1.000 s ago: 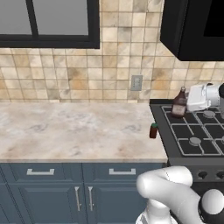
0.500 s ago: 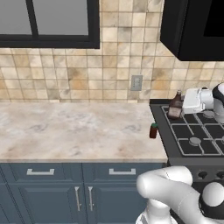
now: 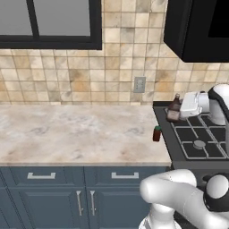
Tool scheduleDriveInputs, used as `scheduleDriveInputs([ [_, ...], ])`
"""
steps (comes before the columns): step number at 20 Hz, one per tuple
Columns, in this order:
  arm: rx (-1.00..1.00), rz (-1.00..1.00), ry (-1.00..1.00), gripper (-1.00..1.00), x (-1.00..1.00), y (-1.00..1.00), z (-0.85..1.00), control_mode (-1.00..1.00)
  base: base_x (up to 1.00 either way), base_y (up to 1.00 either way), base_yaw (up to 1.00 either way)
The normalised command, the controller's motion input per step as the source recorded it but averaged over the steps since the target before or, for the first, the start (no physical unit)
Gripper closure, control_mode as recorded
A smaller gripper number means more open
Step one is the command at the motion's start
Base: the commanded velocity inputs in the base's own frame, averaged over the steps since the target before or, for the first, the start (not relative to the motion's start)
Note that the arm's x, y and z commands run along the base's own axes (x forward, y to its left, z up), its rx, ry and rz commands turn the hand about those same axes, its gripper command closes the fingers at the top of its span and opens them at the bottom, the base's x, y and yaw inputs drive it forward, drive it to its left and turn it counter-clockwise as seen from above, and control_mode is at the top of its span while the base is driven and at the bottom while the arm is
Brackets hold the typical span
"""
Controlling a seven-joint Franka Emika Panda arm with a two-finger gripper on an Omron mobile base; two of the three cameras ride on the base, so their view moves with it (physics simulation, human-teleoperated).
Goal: Collect the paprika, ketchup, and shaker from the cabinet and place them next to the stove.
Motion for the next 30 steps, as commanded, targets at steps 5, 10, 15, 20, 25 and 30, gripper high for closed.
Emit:
scheduleDriveInputs([
  [5,0.0,0.0,0.0,1.0,0.35,-0.01,-0.21,-1.0,0.0,0.0,0.0],
  [10,0.0,0.0,0.0,1.0,0.35,-0.05,-0.2,-1.0,0.0,0.0,0.0],
  [15,0.0,0.0,0.0,1.0,0.34,-0.06,-0.18,-1.0,0.0,0.0,0.0],
  [20,0.0,0.0,-0.01,1.0,0.35,-0.07,-0.16,-1.0,0.0,0.0,0.0],
  [25,0.0,0.0,0.0,1.0,0.34,-0.05,-0.22,-1.0,0.0,0.0,0.0],
  [30,0.0,0.0,0.0,1.0,0.32,-0.06,-0.28,-1.0,0.0,0.0,0.0],
])
